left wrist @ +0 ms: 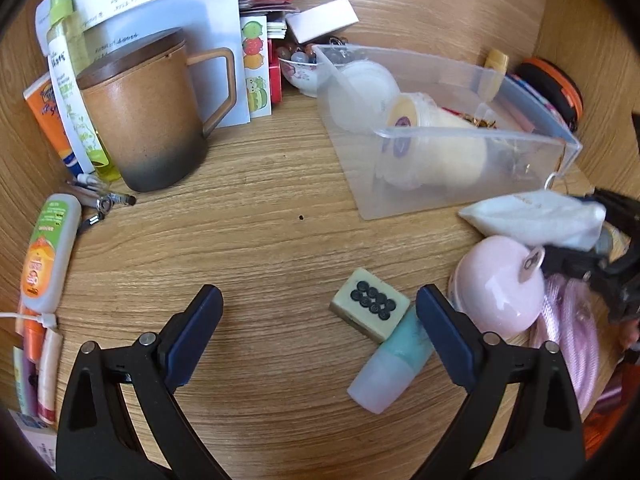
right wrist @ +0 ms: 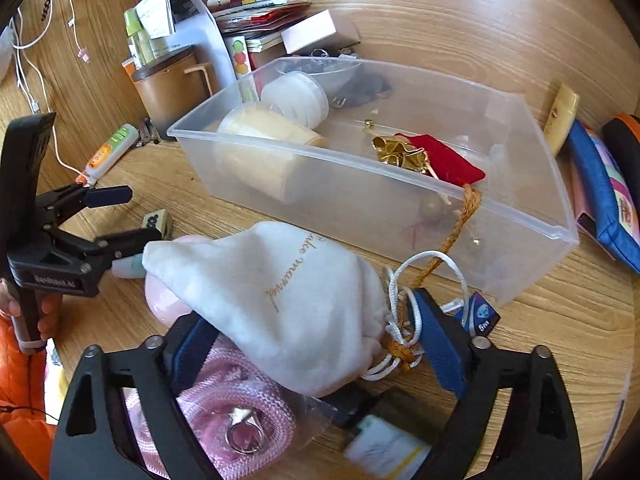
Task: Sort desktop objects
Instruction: 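Move the left tool to the dotted tile while the right tool reaches the white drawstring bag, then grasp the dotted tile with the left tool while the right tool grasps the white drawstring bag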
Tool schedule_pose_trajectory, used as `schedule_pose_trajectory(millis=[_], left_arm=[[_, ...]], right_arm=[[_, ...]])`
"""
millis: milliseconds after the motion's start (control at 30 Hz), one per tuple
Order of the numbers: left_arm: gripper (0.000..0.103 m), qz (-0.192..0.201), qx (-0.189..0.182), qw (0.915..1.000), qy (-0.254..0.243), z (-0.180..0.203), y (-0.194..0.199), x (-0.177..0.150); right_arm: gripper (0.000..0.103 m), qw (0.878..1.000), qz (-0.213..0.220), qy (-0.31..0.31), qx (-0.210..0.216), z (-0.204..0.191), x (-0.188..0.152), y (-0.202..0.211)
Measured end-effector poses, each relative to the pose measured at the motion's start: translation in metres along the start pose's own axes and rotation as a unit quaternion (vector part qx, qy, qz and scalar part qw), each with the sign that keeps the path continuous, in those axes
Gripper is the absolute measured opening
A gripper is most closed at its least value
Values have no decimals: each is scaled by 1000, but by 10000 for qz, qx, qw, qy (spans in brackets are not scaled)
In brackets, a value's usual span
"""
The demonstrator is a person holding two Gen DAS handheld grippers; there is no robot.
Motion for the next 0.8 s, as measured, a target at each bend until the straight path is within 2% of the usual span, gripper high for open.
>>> schedule_pose_trajectory(millis=[333, 500, 567, 600, 767, 800], left_arm=[[98, -218, 114, 9997, -68, -8, -11, -5], [86, -87, 205, 9997, -121, -9, -12, 1], [80, -65, 135, 9999, -28, -12, -13, 2], [74, -41, 184, 9998, 6, -14, -13, 2], [64, 7, 237, 9997, 72, -17, -12, 1], [59, 21, 262, 9996, 80, -18, -11, 2]], right_arm=[[71, 9998, 58, -20, 187, 1, 3, -1], [64, 9998, 75, 35, 177, 1, 2, -6], [61, 9998, 116, 63, 176, 0, 2, -6], [59, 9997, 136, 73, 191, 0, 1, -6], [52, 9994, 122, -34, 316, 2, 2, -5], [51, 9993, 113, -69, 355, 3, 2, -5]])
Point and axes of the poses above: each gripper's, at about its wrist camera, not at the fingertips, and y roughly against the way its jaws point, z to its right, x to its top, the point moved 7 cm from there along -y, roughly the way its jaws point, and after that the axes turned 14 degrees about -y, right-handed, at the moved point
